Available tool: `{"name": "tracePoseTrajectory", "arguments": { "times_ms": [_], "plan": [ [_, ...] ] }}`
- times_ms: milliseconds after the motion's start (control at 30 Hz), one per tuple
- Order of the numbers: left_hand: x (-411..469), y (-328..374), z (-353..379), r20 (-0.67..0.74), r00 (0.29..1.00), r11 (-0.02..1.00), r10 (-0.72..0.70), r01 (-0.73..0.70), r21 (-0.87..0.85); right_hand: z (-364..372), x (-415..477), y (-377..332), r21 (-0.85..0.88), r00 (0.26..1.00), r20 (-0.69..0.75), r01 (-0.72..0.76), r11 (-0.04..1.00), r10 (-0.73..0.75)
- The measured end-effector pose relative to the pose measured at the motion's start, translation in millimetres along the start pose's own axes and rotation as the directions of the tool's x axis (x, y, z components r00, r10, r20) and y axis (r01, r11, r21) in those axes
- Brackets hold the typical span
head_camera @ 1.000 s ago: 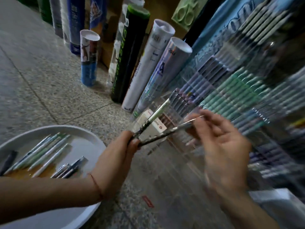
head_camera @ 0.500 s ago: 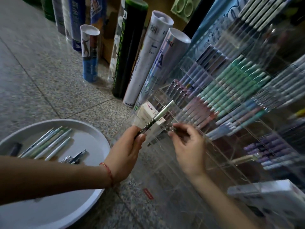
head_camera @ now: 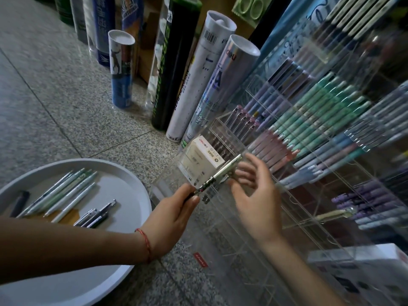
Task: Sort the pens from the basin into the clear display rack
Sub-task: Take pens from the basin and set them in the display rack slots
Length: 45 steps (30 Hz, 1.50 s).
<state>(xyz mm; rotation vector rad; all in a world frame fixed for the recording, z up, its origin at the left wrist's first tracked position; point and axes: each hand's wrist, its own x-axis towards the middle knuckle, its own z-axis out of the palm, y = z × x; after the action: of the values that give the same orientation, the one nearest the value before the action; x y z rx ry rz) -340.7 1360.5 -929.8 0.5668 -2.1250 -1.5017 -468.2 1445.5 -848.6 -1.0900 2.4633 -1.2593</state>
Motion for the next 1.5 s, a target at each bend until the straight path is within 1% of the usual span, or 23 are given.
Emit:
{"name": "tracePoseTrajectory", "arguments": {
  "times_ms": [33,100,167,300,467,533,600,667,733,800,833,867,933,967,1000,1033,1067,1100,1167,1233,1367,1433,1500],
  "plan": [
    [-1.3,-0.1,0.5,0.005,1.0,1.0,0.009,-0.009,0.009,-7.0,-2.5,-4.5,0.063,0.999,0.031,0.014,0.998,-0.016],
    [-2.9,0.3,2.0,0.03,0.999,1.0,0.013,-0.014,0.017,-18.8,-5.3,-14.6,0.284,0.99,0.139,-0.062,0.957,0.023],
    [-3.7,1.8,4.7,0.063,0.998,1.0,0.008,-0.009,0.014,-25.9,-6.1,-17.4,0.411,0.984,0.168,-0.125,0.903,0.059],
    [-5.4,9.1,9.9,0.044,0.999,0.999,0.003,-0.005,0.044,-27.5,-8.2,-17.5,0.533,0.973,0.156,-0.229,0.814,0.172],
    [-2.0,14.9,12.7,-0.104,0.989,0.985,-0.107,0.12,0.124,-32.3,-12.7,-23.5,0.57,0.973,0.136,-0.23,0.789,0.185],
    [0.8,17.4,14.0,-0.128,0.979,0.976,-0.159,0.175,0.131,-31.1,-15.2,-26.1,0.587,0.976,0.119,-0.218,0.779,0.183],
    [2.3,19.9,15.5,-0.12,0.974,0.965,-0.194,0.211,0.157,-28.0,-16.6,-26.8,0.582,0.981,0.063,-0.187,0.792,0.185],
    [3.7,20.6,16.4,-0.105,0.978,0.949,-0.182,0.202,0.241,-25.3,-16.7,-25.9,0.551,0.982,0.0,-0.158,0.819,0.189],
    [6.0,20.1,15.7,-0.09,0.989,0.934,-0.118,0.141,0.329,-25.2,-15.8,-24.9,0.506,0.981,-0.044,-0.141,0.851,0.189],
    [8.6,20.8,13.4,-0.063,0.998,0.944,-0.011,0.031,0.329,-33.3,-13.8,-28.3,0.475,0.979,-0.092,-0.116,0.872,0.18],
    [9.7,22.3,12.3,-0.039,0.999,0.952,0.037,-0.023,0.305,-41.1,-12.8,-32.5,0.458,0.98,-0.132,-0.074,0.886,0.15],
    [10.1,24.0,11.2,-0.017,0.998,0.961,0.057,-0.051,0.273,-50.5,-11.6,-38.6,0.424,0.978,-0.185,-0.005,0.906,0.092],
    [11.1,25.8,8.5,0.006,0.999,0.975,0.04,-0.04,0.219,-68.4,-9.3,-50.0,0.259,0.951,-0.285,0.195,0.946,-0.118],
    [13.0,25.4,7.1,0.006,0.999,0.977,0.04,-0.04,0.209,-72.7,-9.0,-50.4,0.127,0.926,-0.293,0.287,0.95,-0.24],
    [16.1,24.9,5.3,-0.003,0.999,0.978,0.053,-0.052,0.202,-71.6,-9.3,-47.2,-0.005,0.907,-0.263,0.339,0.941,-0.329],
    [20.1,24.3,3.4,-0.013,0.997,0.978,0.071,-0.067,0.197,-65.3,-8.9,-39.8,-0.094,0.909,-0.205,0.351,0.932,-0.363],
    [24.7,23.4,1.5,-0.023,0.997,0.978,0.08,-0.074,0.194,-55.1,-8.2,-28.9,-0.122,0.932,-0.142,0.318,0.94,-0.334],
    [29.6,22.4,0.4,-0.025,0.997,0.979,0.073,-0.067,0.194,-43.6,-7.5,-17.9,-0.107,0.958,-0.093,0.261,0.959,-0.271],
    [37.3,19.9,1.8,0.005,0.999,0.975,0.044,-0.044,0.22,-24.4,-3.6,0.5,0.007,0.989,-0.047,0.137,0.991,-0.137],
    [40.2,16.1,4.0,0.057,0.998,0.961,0.022,-0.037,0.275,-13.1,3.3,10.5,0.112,1.0,-0.006,0.031,0.993,-0.03],
    [39.3,8.0,5.3,0.116,0.993,0.936,-0.002,-0.039,0.351,-2.3,7.7,22.1,0.213,0.995,0.069,-0.079,0.974,0.066],
    [39.4,7.2,5.5,0.126,0.992,0.928,-0.007,-0.04,0.369,3.7,7.3,25.0,0.203,0.994,0.069,-0.1,0.974,0.088],
    [39.7,5.8,5.4,0.129,0.992,0.921,-0.002,-0.048,0.388,6.4,8.8,26.3,0.168,0.996,0.044,-0.079,0.983,0.073]
  ]
}}
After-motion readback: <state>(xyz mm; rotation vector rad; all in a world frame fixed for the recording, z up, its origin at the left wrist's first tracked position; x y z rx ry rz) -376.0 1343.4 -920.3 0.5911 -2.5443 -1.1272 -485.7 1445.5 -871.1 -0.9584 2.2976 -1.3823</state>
